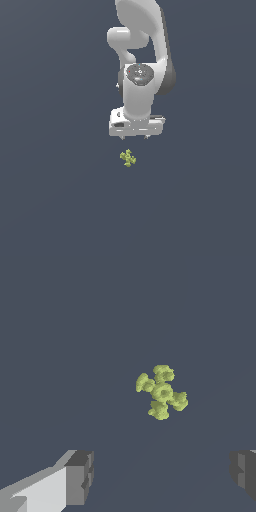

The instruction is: Pick up the object and move it to a goal position.

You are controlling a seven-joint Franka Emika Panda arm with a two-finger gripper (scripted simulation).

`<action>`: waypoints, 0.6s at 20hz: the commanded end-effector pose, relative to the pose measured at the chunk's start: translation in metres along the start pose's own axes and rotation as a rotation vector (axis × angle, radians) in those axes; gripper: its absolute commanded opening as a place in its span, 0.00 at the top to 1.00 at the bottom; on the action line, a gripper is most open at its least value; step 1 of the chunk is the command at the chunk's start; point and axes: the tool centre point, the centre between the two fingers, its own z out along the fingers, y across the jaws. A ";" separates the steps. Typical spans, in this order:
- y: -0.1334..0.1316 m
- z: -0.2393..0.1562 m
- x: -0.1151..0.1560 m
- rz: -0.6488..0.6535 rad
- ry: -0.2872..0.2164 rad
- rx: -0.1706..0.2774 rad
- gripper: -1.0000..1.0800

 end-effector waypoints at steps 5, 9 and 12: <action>0.003 0.008 0.004 -0.059 0.002 -0.001 0.04; 0.007 0.016 0.009 -0.124 0.006 -0.002 0.04; 0.011 0.024 0.014 -0.185 0.009 -0.003 0.04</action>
